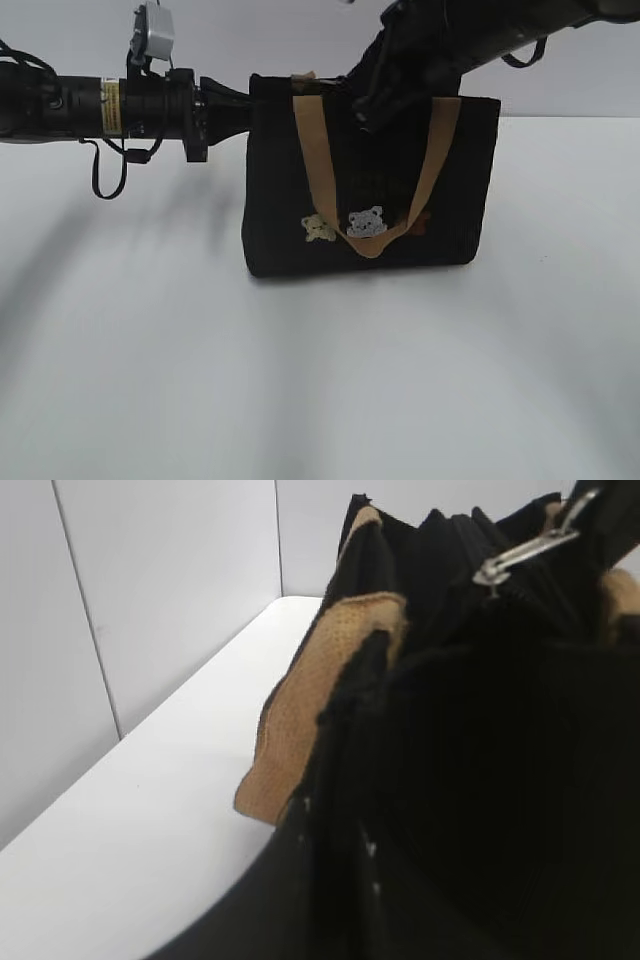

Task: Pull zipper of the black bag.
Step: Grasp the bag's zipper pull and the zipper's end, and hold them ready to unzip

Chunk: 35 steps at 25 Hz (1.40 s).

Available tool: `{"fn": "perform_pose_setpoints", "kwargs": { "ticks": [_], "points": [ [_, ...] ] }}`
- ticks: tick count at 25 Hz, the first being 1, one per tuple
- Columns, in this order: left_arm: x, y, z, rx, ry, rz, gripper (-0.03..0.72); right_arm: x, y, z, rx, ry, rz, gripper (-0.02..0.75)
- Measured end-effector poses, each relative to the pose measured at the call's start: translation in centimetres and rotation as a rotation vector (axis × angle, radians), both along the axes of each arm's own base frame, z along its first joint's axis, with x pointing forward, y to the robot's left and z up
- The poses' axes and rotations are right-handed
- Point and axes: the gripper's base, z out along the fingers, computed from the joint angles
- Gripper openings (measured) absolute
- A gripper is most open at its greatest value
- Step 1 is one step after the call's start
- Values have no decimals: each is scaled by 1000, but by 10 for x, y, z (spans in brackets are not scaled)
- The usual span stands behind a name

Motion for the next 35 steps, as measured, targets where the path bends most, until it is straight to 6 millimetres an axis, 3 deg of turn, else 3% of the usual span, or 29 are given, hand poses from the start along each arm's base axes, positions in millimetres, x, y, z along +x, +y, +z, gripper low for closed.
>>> {"fn": "perform_pose_setpoints", "kwargs": {
  "ticks": [6,16,35],
  "points": [
    [0,0,0,-6,0,-2,33,2,2,12,71,52,-55,-15],
    [-1,0,-1,12,-1,-15,32,6,6,-2,63,137,-59,-15],
    [-2,-2,-2,14,-1,-22,32,6,6,-1,73,146,-64,30]
  ]
}}
